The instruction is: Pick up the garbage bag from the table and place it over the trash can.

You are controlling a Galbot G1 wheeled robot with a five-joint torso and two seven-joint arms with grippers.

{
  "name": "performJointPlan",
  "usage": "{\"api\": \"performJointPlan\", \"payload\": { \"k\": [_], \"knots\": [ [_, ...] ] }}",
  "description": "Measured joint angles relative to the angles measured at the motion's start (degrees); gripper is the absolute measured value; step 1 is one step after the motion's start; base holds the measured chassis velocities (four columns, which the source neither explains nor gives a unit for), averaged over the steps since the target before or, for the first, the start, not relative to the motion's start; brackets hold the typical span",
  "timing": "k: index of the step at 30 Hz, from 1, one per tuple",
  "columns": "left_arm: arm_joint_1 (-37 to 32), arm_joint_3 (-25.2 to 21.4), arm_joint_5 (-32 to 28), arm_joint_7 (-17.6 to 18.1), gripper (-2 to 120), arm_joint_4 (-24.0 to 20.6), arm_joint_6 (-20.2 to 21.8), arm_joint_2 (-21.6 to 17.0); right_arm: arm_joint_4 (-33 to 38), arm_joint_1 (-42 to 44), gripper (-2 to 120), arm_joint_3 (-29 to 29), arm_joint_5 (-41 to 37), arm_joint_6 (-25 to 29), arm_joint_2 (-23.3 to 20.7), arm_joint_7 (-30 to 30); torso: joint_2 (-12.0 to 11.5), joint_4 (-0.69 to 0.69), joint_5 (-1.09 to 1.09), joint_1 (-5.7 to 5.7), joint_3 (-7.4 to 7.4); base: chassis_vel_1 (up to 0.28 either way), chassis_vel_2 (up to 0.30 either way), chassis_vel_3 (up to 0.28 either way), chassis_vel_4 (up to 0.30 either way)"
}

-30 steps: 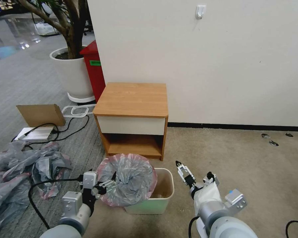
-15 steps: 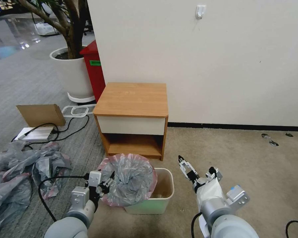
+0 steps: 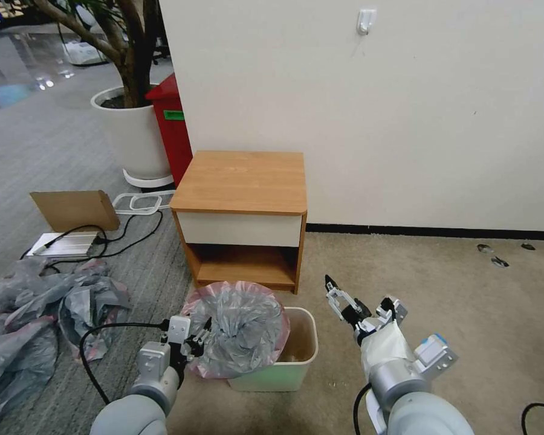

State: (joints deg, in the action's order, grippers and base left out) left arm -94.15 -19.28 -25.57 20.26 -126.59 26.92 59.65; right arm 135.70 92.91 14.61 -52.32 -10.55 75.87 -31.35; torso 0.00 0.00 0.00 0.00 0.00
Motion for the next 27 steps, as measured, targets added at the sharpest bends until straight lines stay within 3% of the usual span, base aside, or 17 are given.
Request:
{"api": "performJointPlan", "payload": {
  "k": [20,27],
  "knots": [
    [2.47,3.05,0.05,0.21,52,2.22,0.76,0.65,-0.12,0.48,100,0.62,0.36,0.35,0.25,-0.33,0.00,0.00,0.00,0.00,0.00,0.000,0.000,0.000,0.000],
    [3.83,4.88,-2.88,2.84,47,3.33,3.17,1.55,0.15,1.25,100,1.19,0.38,0.42,0.61,-0.39,0.00,0.00,0.00,0.00,0.00,0.000,0.000,0.000,0.000]
  ]
}}
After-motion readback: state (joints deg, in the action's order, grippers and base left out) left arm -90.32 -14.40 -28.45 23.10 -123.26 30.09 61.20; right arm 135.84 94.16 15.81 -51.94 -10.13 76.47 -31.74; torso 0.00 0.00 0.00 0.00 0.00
